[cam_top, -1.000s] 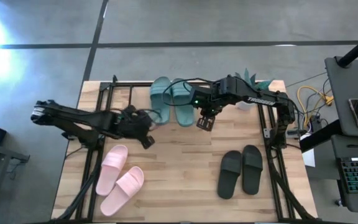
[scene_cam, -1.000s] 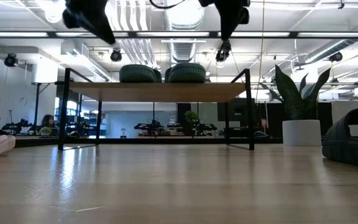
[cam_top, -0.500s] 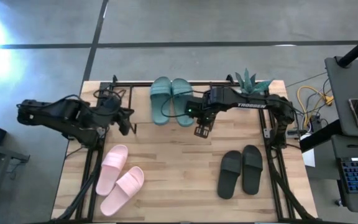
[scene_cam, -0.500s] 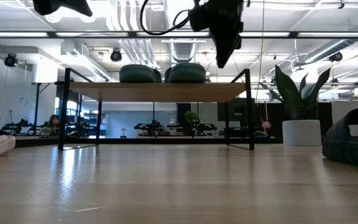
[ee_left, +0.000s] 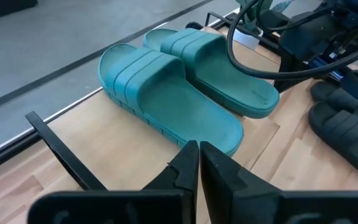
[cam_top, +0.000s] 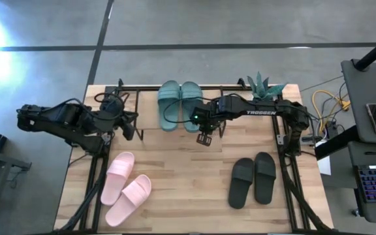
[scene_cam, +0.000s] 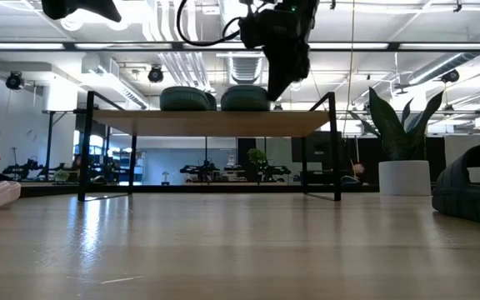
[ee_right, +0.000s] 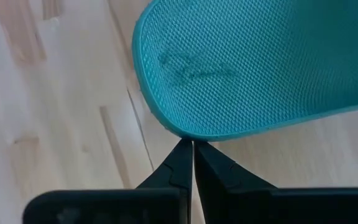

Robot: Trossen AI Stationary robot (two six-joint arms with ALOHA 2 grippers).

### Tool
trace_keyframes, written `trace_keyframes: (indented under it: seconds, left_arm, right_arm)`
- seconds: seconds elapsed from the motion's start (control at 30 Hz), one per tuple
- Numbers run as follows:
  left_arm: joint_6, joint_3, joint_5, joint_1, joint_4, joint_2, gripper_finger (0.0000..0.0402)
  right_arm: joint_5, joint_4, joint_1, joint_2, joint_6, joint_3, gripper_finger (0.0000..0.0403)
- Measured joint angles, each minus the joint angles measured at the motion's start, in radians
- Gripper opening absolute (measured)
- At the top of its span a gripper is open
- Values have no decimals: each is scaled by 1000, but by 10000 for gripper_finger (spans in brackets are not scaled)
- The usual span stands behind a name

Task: Pick and place slides into the shelf
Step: Adjust the green slides on the shelf

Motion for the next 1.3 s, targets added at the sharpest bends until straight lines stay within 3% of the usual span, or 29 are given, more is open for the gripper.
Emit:
trace_keyframes:
  seconds: [0.33,0.57,0.77,0.87,1.0,1.2,1.3]
  left_arm:
    - [0,0,0,0,0,19,1]
    - [0,-1,36,0,-36,28,1]
    - [-52,-2,5,32,-94,37,1]
    - [-40,-2,25,128,-100,38,1]
    - [42,3,165,303,-68,41,1]
    - [189,2,539,586,71,86,1]
    - [252,2,608,694,70,138,1]
  right_arm:
    - [4,24,-9,0,1,9,8]
    - [8,-125,13,-29,32,38,8]
    - [174,-132,9,-79,52,38,8]
    - [171,-126,-63,-77,48,37,8]
    - [129,-119,-168,-53,46,37,8]
    - [81,-102,-255,-50,-6,60,8]
    - [74,-94,-263,-50,-43,61,8]
